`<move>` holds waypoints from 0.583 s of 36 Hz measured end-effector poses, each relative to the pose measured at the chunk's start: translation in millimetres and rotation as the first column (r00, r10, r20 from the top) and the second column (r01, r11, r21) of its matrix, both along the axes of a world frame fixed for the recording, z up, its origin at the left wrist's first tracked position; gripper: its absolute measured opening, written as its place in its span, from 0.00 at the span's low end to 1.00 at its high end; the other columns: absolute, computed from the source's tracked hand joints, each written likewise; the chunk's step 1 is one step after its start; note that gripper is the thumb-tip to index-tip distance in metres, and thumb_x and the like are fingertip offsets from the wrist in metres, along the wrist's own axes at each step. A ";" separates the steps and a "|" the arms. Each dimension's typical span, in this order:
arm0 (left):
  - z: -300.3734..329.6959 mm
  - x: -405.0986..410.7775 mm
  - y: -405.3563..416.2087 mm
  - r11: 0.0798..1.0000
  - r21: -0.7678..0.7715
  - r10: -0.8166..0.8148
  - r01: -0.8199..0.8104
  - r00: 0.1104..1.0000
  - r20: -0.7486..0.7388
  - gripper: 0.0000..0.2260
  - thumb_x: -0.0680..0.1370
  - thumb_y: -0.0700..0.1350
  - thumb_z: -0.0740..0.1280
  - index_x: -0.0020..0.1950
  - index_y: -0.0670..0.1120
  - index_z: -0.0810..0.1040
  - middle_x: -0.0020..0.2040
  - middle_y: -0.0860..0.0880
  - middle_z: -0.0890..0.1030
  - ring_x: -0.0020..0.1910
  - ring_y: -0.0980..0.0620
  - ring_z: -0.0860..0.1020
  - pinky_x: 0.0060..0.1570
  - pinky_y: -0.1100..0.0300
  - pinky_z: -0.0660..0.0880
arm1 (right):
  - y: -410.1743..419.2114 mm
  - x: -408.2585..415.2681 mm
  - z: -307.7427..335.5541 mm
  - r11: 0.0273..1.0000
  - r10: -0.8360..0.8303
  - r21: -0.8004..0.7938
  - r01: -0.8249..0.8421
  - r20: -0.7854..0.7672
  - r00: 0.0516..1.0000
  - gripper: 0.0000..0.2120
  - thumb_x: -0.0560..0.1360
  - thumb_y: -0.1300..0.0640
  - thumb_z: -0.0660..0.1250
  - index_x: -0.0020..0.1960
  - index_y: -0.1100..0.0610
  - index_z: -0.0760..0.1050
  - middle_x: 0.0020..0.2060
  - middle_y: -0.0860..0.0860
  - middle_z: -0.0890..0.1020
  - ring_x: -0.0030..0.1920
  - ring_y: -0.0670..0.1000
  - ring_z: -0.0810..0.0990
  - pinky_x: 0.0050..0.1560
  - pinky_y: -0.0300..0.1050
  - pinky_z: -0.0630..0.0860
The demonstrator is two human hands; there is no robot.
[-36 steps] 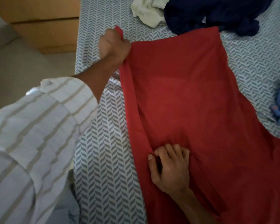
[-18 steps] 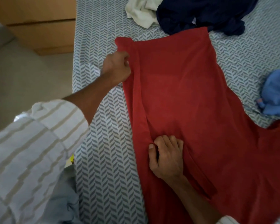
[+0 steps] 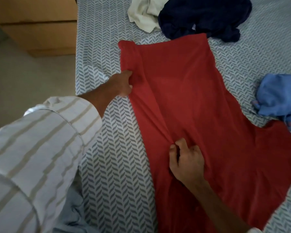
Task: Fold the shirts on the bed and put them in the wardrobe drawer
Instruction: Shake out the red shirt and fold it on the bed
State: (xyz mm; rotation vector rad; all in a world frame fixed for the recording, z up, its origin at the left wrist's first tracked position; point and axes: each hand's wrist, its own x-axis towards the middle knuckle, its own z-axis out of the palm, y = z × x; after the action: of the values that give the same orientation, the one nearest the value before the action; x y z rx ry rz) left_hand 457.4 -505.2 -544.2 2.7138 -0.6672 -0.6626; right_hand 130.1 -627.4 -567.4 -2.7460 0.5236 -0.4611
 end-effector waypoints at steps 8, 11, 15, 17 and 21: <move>5.6 -1.0 -7.1 0.993 -0.122 0.026 0.001 0.976 0.217 0.30 0.71 0.47 0.61 0.74 0.47 0.70 0.70 0.42 0.73 0.70 0.39 0.70 0.69 0.45 0.69 | 4.8 -5.9 -12.1 0.988 -0.074 -0.137 0.066 -0.050 0.996 0.09 0.74 0.50 0.64 0.41 0.55 0.76 0.28 0.50 0.77 0.35 0.57 0.75 0.51 0.56 0.68; -0.1 19.0 -12.7 0.971 -0.236 0.131 -0.048 0.928 0.350 0.21 0.72 0.47 0.59 0.63 0.46 0.79 0.59 0.40 0.79 0.61 0.37 0.75 0.62 0.46 0.74 | 2.5 -2.7 -13.0 0.992 -0.072 -0.102 0.068 -0.039 0.997 0.10 0.75 0.48 0.62 0.42 0.54 0.76 0.33 0.48 0.79 0.38 0.56 0.74 0.51 0.56 0.67; -0.2 51.6 -27.2 0.976 -0.211 0.140 -0.055 0.901 0.411 0.18 0.74 0.46 0.61 0.61 0.45 0.79 0.60 0.41 0.79 0.62 0.38 0.75 0.64 0.48 0.72 | -0.9 2.5 -14.9 0.994 -0.084 -0.079 0.081 -0.043 0.995 0.10 0.75 0.48 0.62 0.42 0.54 0.75 0.36 0.48 0.77 0.39 0.56 0.73 0.50 0.54 0.65; -2.9 61.4 -37.1 0.980 -0.199 0.108 -0.024 0.900 0.422 0.18 0.73 0.46 0.60 0.61 0.46 0.79 0.62 0.42 0.78 0.64 0.39 0.73 0.64 0.47 0.72 | -1.5 1.6 -17.5 0.994 -0.083 -0.077 0.079 -0.039 0.996 0.10 0.75 0.48 0.62 0.42 0.54 0.75 0.36 0.48 0.77 0.39 0.56 0.73 0.50 0.54 0.66; -2.7 76.2 -56.2 0.989 -0.124 0.124 -0.079 0.904 0.409 0.16 0.77 0.43 0.61 0.64 0.48 0.76 0.65 0.41 0.74 0.66 0.38 0.70 0.63 0.43 0.72 | -2.7 1.7 -19.2 0.995 -0.070 -0.072 0.068 -0.035 0.997 0.10 0.75 0.48 0.62 0.42 0.54 0.76 0.35 0.48 0.77 0.39 0.56 0.73 0.50 0.55 0.66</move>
State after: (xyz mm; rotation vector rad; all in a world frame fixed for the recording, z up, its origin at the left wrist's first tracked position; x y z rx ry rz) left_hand 533.6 -561.4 -546.9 2.7862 -0.6231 -0.0138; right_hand 131.8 -630.1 -586.6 -2.8159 0.6248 -0.4536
